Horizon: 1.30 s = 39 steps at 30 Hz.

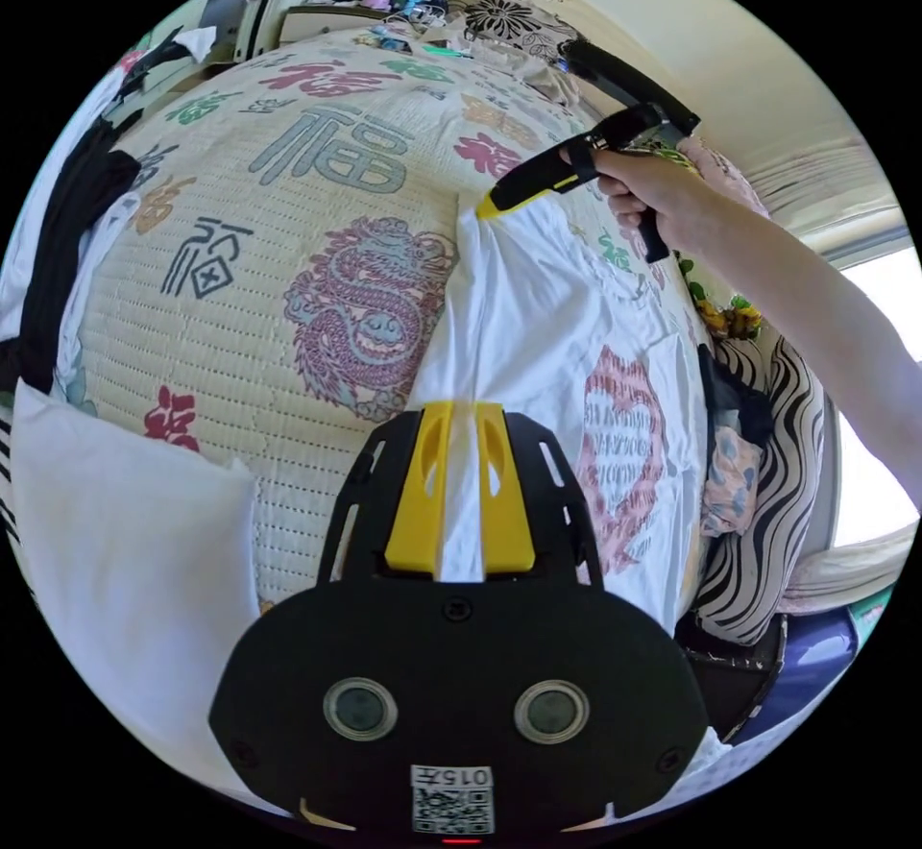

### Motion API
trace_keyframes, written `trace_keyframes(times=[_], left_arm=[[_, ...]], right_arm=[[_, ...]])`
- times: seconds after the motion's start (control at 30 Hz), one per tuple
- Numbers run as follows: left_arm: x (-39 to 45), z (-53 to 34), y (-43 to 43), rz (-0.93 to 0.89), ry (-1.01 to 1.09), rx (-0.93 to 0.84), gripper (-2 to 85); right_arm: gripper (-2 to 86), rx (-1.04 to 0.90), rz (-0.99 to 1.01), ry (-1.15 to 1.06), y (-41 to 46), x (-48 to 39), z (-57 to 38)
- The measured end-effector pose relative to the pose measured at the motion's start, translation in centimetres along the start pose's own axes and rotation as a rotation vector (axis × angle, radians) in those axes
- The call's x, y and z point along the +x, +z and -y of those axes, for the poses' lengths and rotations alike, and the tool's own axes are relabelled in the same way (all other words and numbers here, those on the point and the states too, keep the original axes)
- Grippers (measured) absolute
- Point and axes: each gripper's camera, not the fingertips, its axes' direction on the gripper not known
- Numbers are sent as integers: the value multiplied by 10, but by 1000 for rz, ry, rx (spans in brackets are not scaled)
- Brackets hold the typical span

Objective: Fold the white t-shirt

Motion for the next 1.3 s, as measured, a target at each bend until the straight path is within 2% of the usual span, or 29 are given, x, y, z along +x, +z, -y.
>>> trace_keyframes(times=[0.17, 0.27, 0.4, 0.47, 0.53, 0.6, 0.67, 0.73, 0.8, 0.9, 1.0, 1.07, 1.17, 1.23, 1.3], left_arm=[[1, 1, -5, 17, 16, 5, 31], [21, 0, -17, -57, 104, 62, 37], [53, 2, 1, -148, 200, 15, 40], [67, 1, 25, -127, 238, -53, 42], [70, -2, 40, -104, 243, -101, 38], [70, -7, 46, -73, 251, -119, 23], [69, -11, 45, -71, 246, -113, 15], [70, -15, 47, -70, 249, -117, 14], [72, -18, 47, -71, 255, -114, 22], [77, -28, 36, -114, 276, -87, 54], [78, -47, 12, -176, 315, -46, 61], [75, -64, -2, -126, 351, -52, 63], [68, -76, -12, -47, 396, -44, 62], [69, -69, -14, -22, 457, -29, 62], [76, -53, -13, 18, 537, -9, 64]], right_arm=[[2, 10, 2, 28, -6, -11, -18], [39, 108, 10, 81, -25, -11, -58], [10, 254, 135, 118, -39, -10, -127], [0, 180, 161, 121, -25, -12, -145], [-7, 27, 113, 161, 3, -14, -158], [-8, -5, 65, 187, 15, -13, -167], [-9, 45, 93, 229, 13, -9, -178], [-7, 149, -22, 316, 0, -8, -201], [-6, 232, -40, 358, -11, -11, -225], [-4, 353, 172, 268, -24, -29, -273], [-2, 472, 231, 213, -28, -63, -341], [-1, 530, 212, 193, -24, -86, -388], [3, 572, 78, 235, -7, -111, -461], [14, 574, -26, 333, 8, -110, -505], [32, 604, -15, 381, 15, -102, -529]])
